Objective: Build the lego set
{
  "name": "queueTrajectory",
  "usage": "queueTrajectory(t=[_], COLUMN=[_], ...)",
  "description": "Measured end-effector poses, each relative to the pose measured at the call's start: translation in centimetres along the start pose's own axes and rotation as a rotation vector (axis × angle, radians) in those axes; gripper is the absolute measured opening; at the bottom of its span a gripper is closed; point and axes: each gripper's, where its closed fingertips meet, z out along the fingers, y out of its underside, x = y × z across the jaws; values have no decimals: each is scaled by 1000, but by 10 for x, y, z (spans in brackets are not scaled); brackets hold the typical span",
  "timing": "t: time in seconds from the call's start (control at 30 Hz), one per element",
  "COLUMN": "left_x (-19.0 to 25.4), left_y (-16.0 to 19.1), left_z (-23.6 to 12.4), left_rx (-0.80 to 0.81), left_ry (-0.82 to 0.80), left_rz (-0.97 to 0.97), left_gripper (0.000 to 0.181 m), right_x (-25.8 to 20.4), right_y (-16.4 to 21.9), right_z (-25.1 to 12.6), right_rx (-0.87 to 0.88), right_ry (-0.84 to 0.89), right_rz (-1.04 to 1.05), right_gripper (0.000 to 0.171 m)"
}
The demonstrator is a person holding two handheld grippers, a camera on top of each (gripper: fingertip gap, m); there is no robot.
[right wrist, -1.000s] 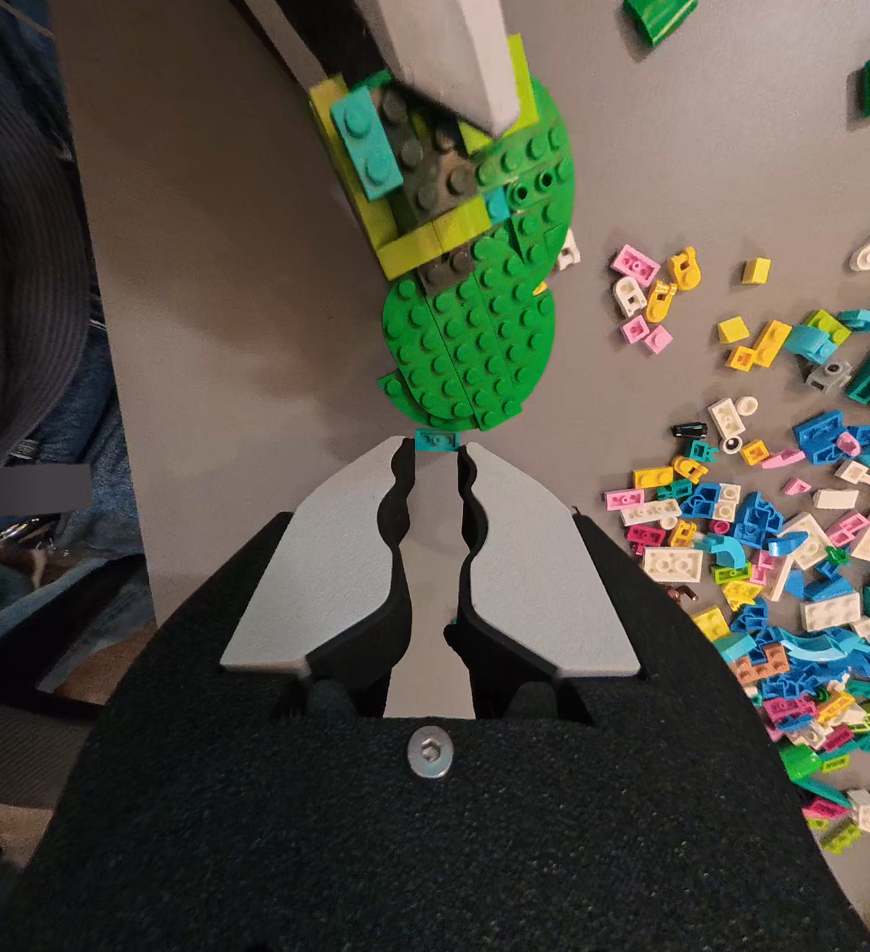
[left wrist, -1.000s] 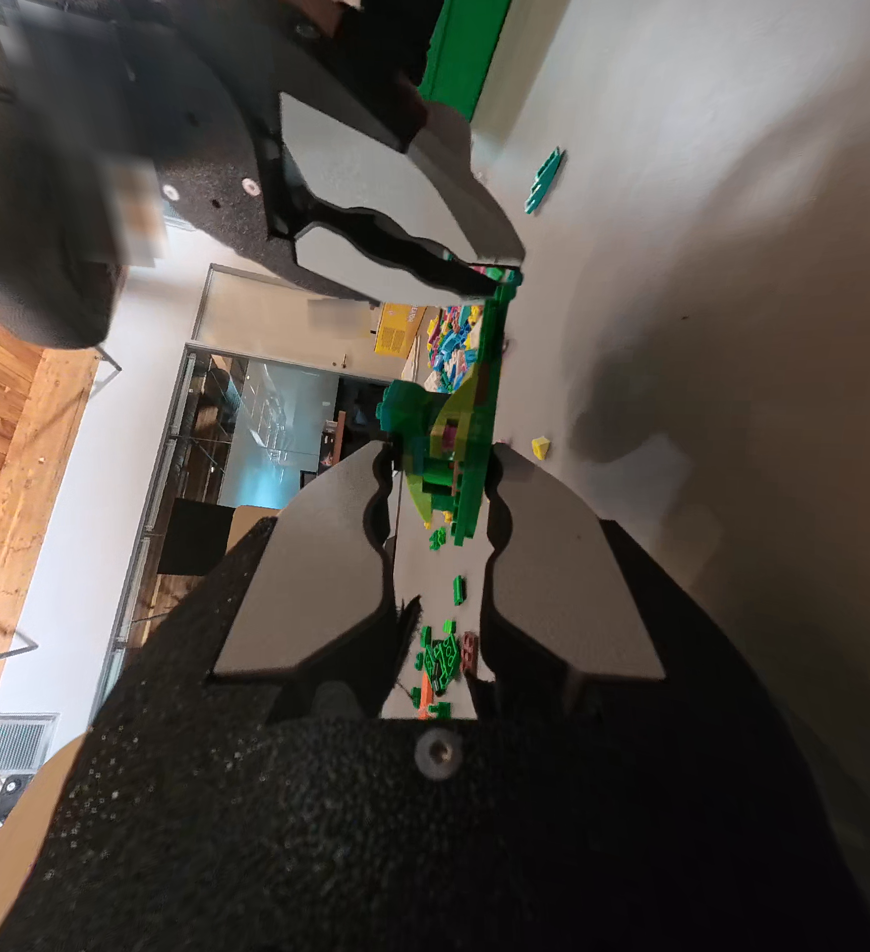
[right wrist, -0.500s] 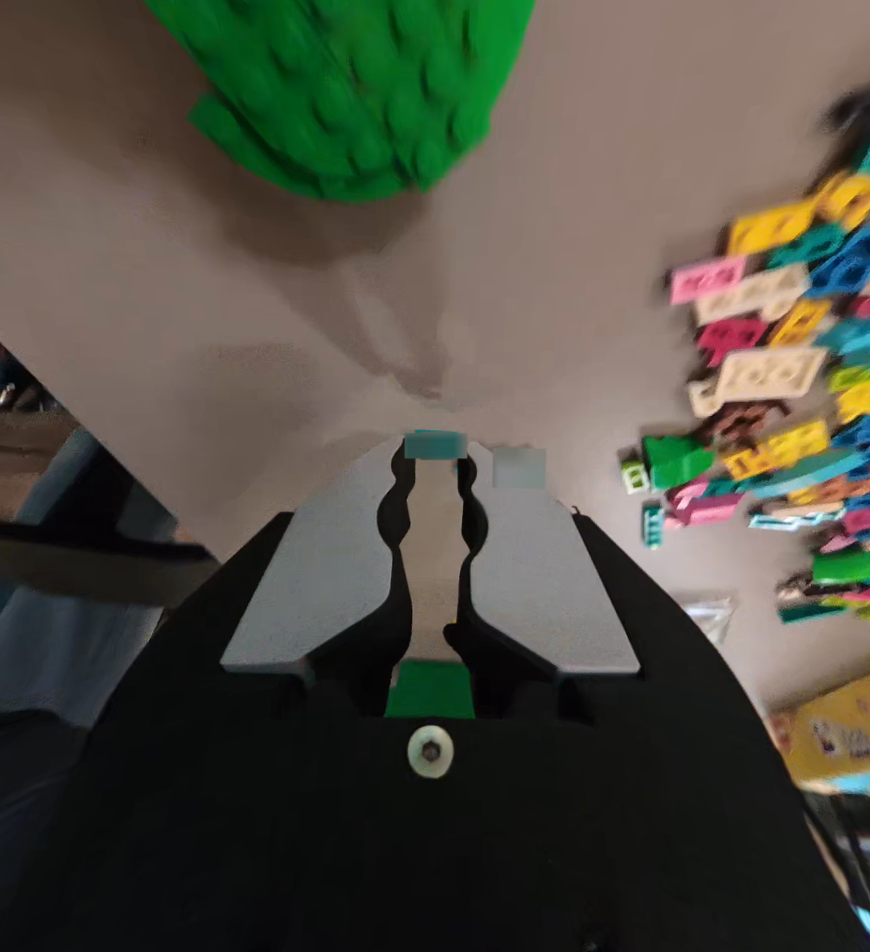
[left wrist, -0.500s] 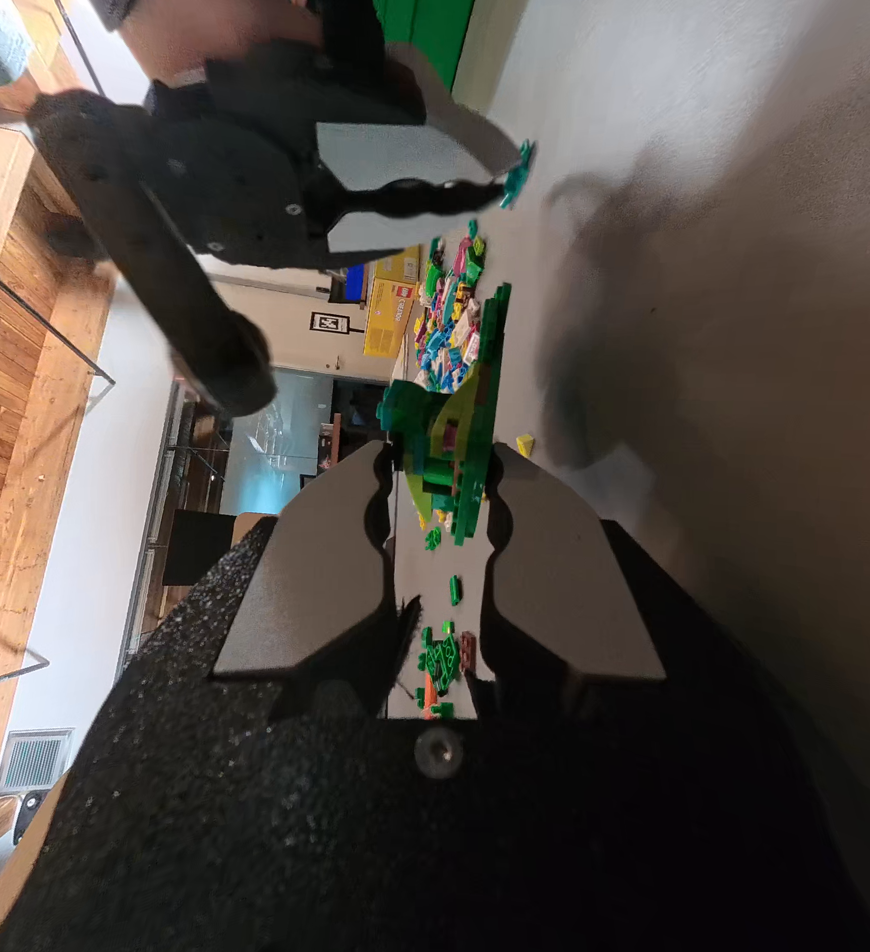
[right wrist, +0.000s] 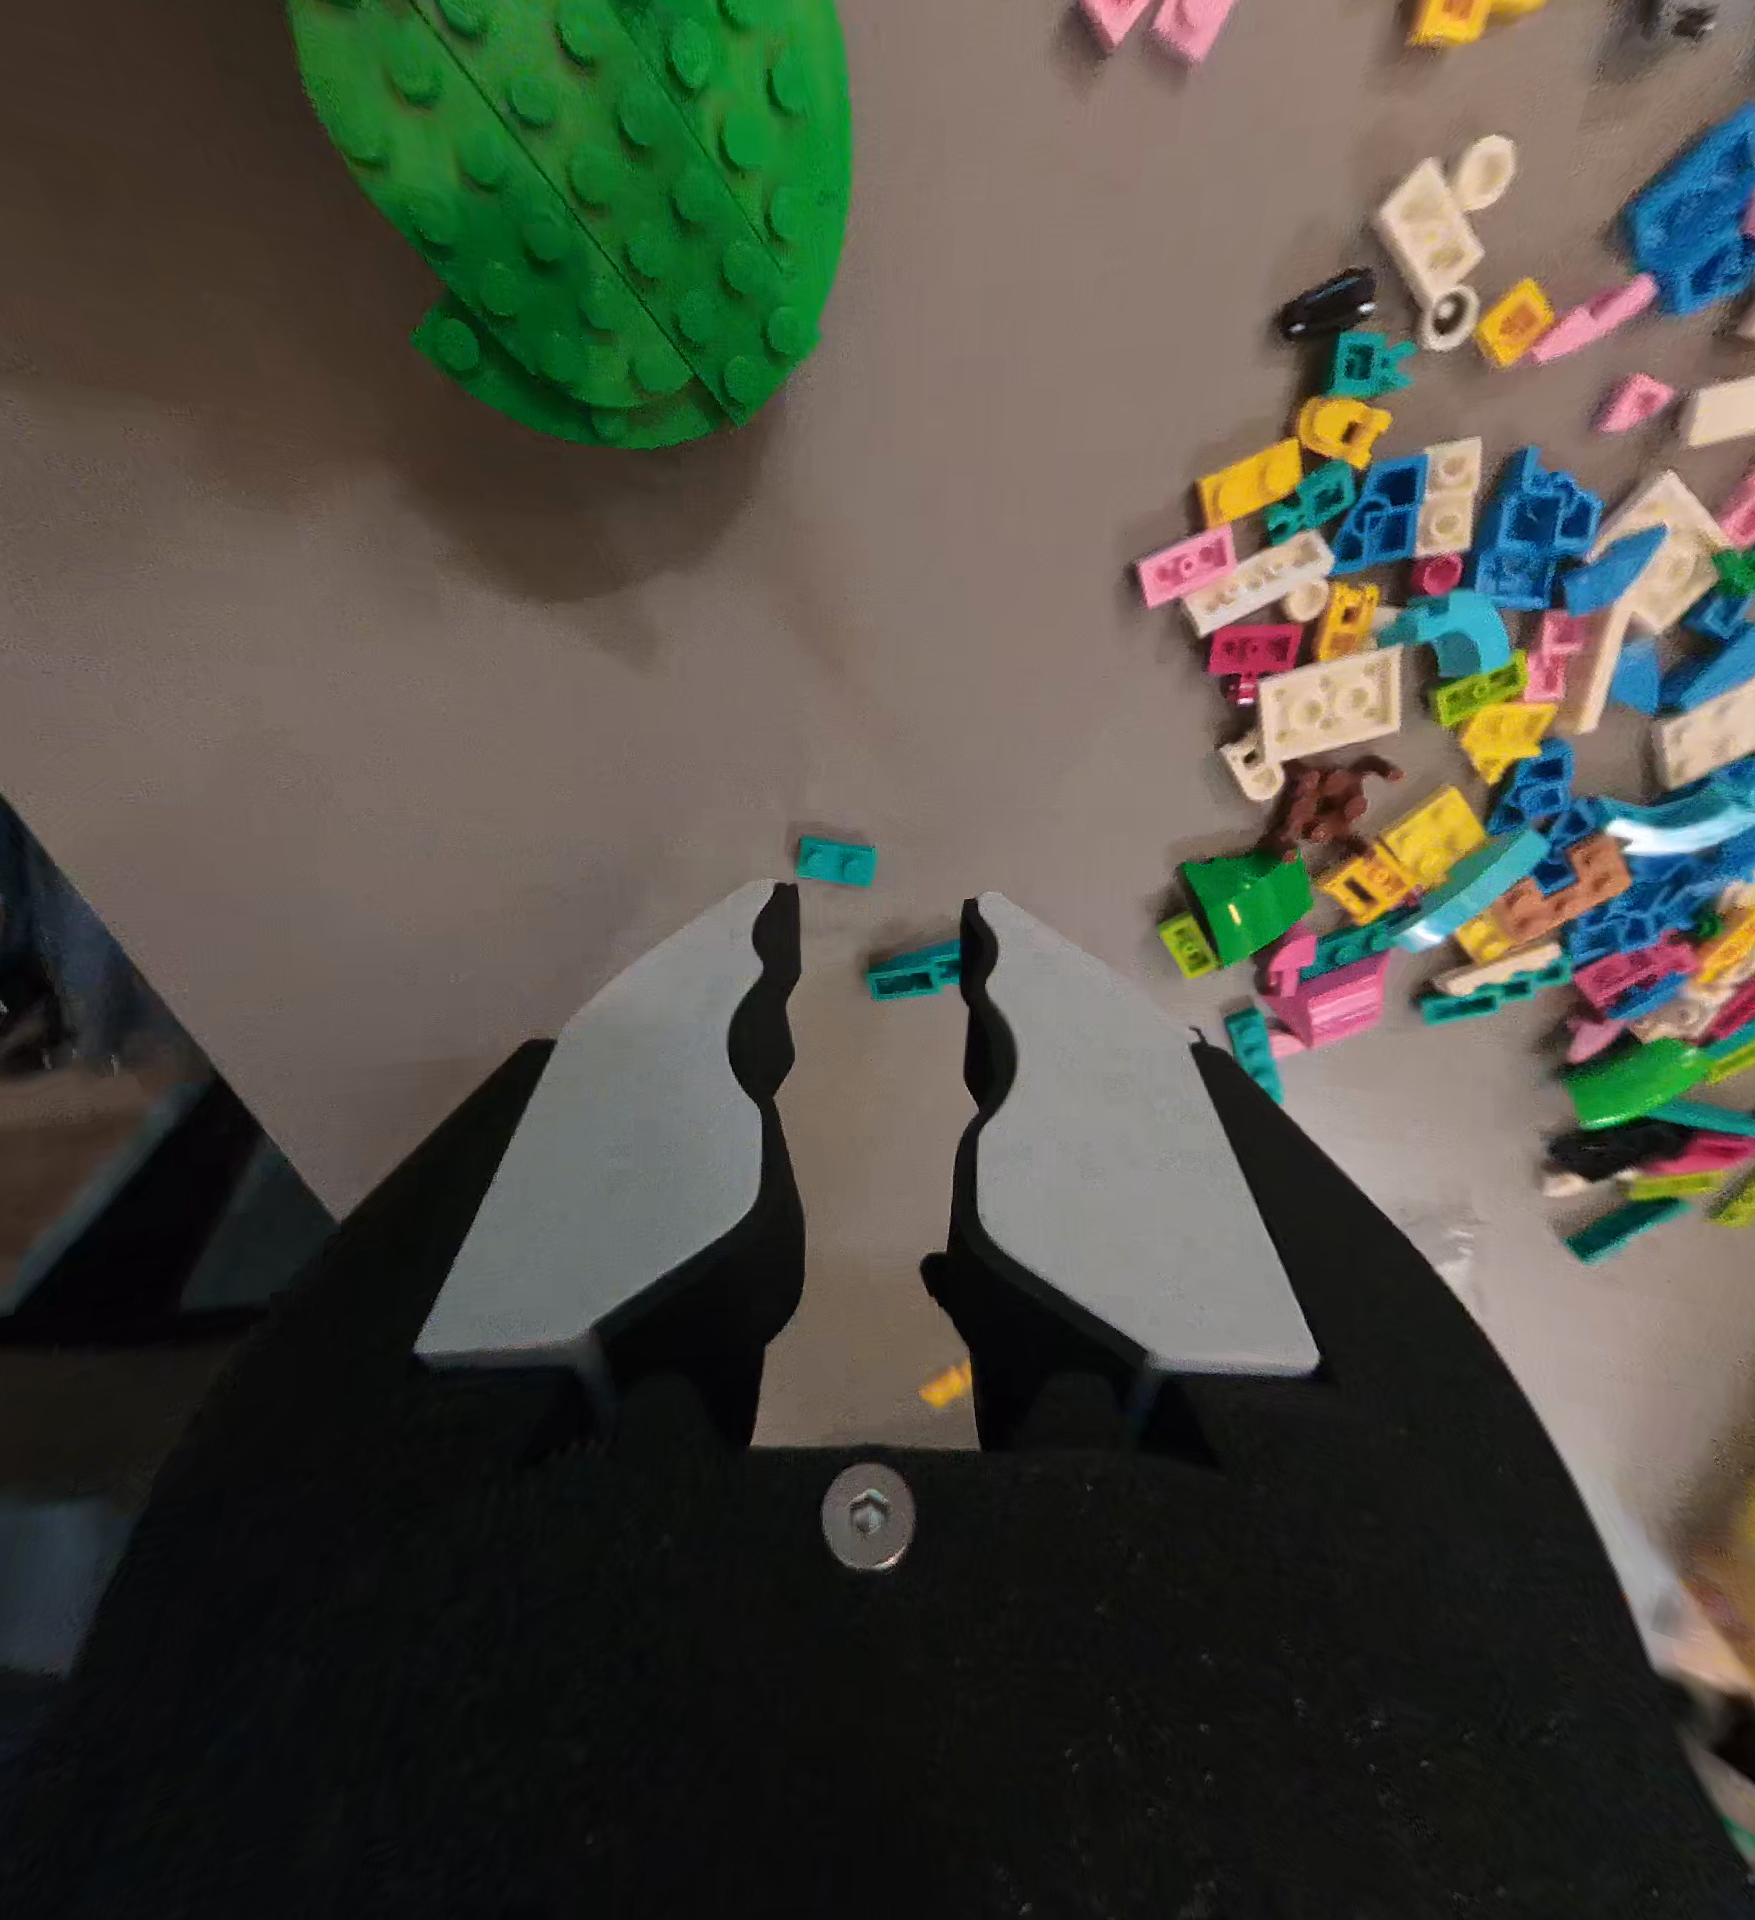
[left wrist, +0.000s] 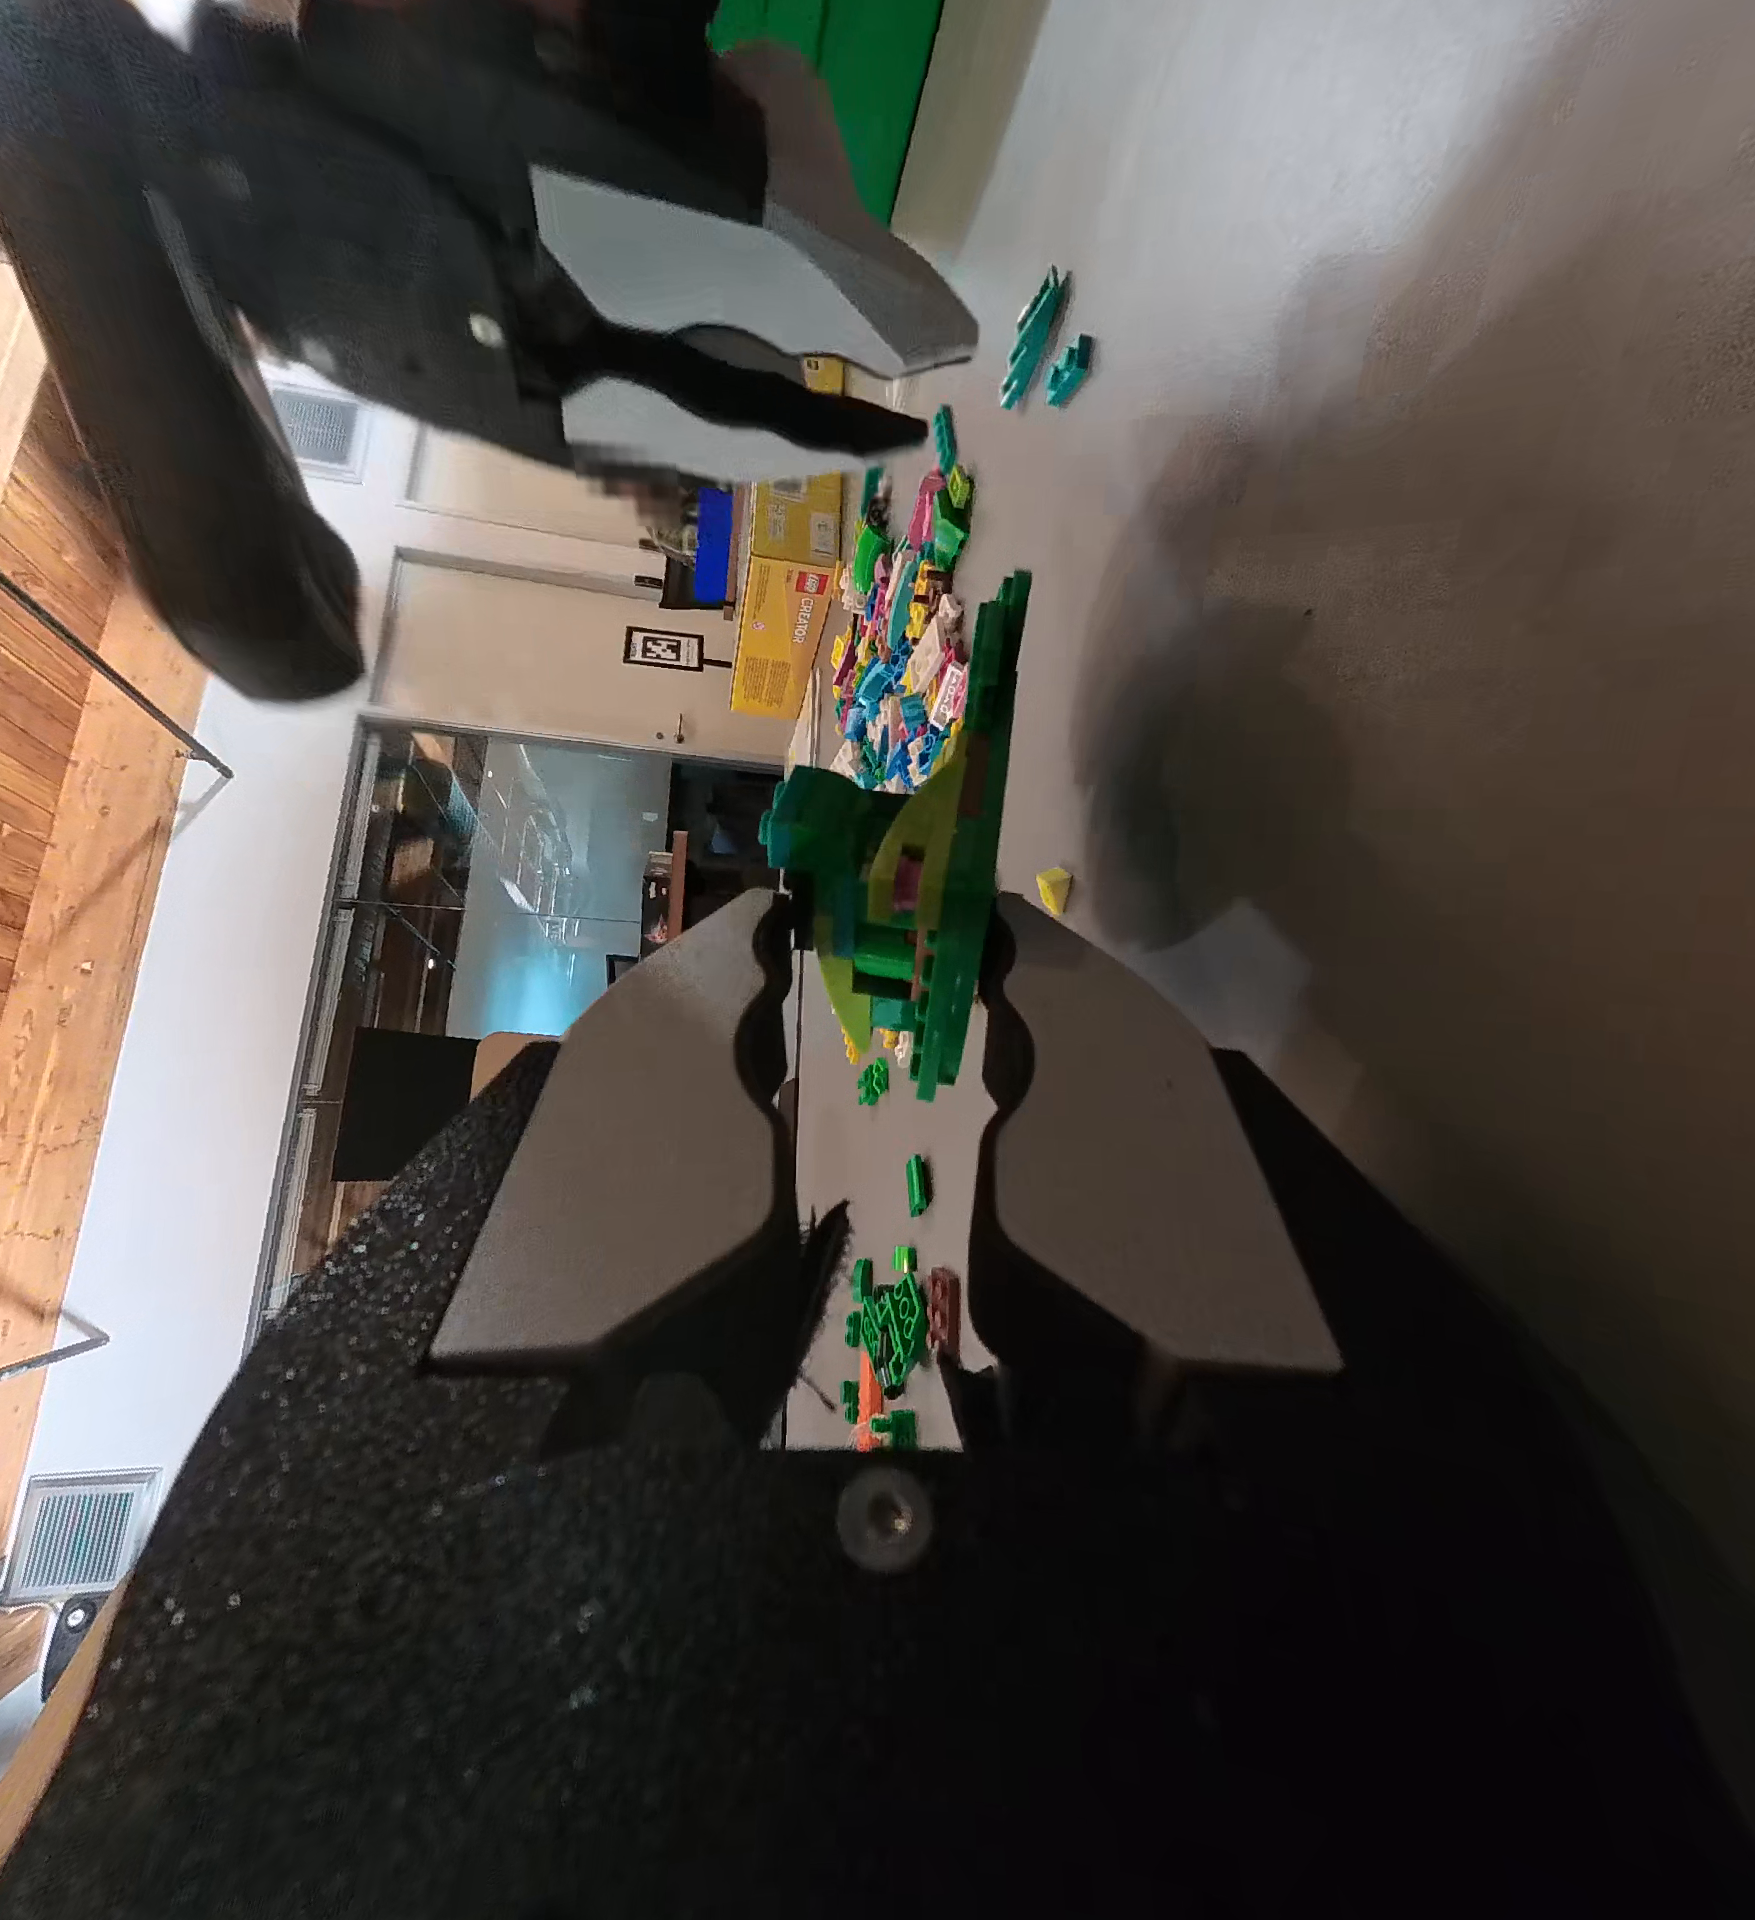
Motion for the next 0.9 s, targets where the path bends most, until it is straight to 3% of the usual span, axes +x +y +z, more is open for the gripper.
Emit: queueTrajectory(t=[0.3, 0.6, 0.9], left_x=[-1, -14, -14], left_y=[-2, -17, -16], left_z=[0, -9, -8], left_rx=[9, 107, 104], left_ry=[-6, -83, -86], left_rz=[5, -2, 0], left_gripper=[34, 35, 36], right_x=[-10, -9, -9], right_y=[3, 4, 4], right_z=[4, 17, 28], right_rx=[435, 532, 534], right_ry=[118, 65, -3], right_rz=[216, 145, 116], right_gripper=[27, 25, 23])
